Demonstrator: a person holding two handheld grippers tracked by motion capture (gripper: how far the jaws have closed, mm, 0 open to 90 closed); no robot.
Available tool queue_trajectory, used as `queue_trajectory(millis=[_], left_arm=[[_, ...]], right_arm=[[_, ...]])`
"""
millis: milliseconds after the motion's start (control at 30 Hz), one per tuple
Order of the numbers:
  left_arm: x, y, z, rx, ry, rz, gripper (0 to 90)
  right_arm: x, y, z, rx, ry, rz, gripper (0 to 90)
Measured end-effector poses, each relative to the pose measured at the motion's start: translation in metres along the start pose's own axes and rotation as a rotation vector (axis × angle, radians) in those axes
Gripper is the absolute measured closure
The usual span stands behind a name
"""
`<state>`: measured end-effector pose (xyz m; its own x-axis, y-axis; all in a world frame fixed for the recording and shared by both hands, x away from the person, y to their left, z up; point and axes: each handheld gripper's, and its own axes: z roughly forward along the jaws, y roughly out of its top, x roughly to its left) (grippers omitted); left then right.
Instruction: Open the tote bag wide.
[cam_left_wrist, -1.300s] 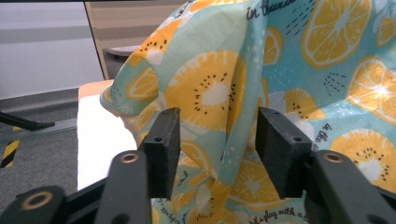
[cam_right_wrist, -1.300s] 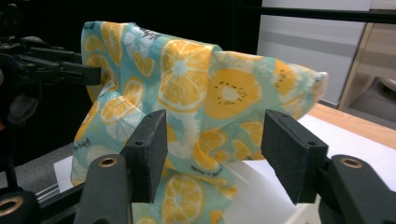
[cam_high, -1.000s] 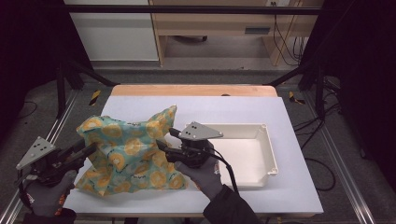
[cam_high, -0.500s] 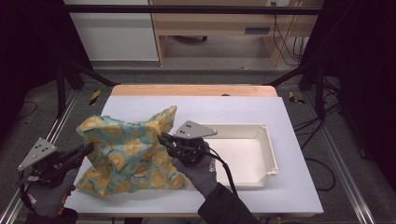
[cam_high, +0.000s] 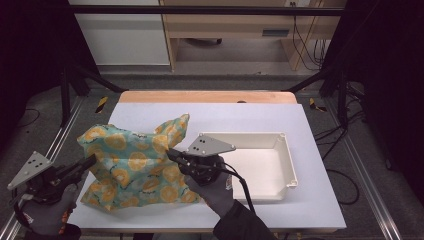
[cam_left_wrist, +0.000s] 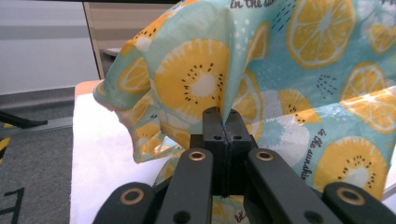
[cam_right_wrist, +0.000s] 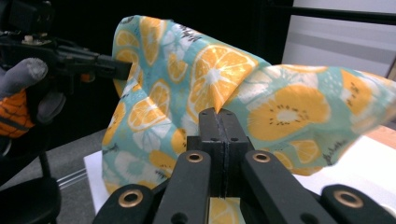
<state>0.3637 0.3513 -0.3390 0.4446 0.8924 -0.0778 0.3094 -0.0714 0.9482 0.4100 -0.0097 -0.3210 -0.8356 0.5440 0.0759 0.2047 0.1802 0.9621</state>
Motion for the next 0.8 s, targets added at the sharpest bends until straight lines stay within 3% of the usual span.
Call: queue_trajectory(millis=[167, 467, 800], left_arm=[[-0.004, -0.004, -0.008, -0.007, -0.006, 0.006, 90.0], [-0.005, -0.017, -0.008, 0.024, -0.015, 0.001, 90.0], [-0.009, -0.025, 0.0, 0.069, -0.01, 0.019, 90.0]], right_arm=[[0.004, -0.008, -0.005, 0.004, 0.029, 0.007, 90.0], [0.006, -0.026, 0.0, 0.037, 0.054, 0.031, 90.0], [0.003, -0.047, 0.012, 0.095, 0.045, 0.053, 90.0]])
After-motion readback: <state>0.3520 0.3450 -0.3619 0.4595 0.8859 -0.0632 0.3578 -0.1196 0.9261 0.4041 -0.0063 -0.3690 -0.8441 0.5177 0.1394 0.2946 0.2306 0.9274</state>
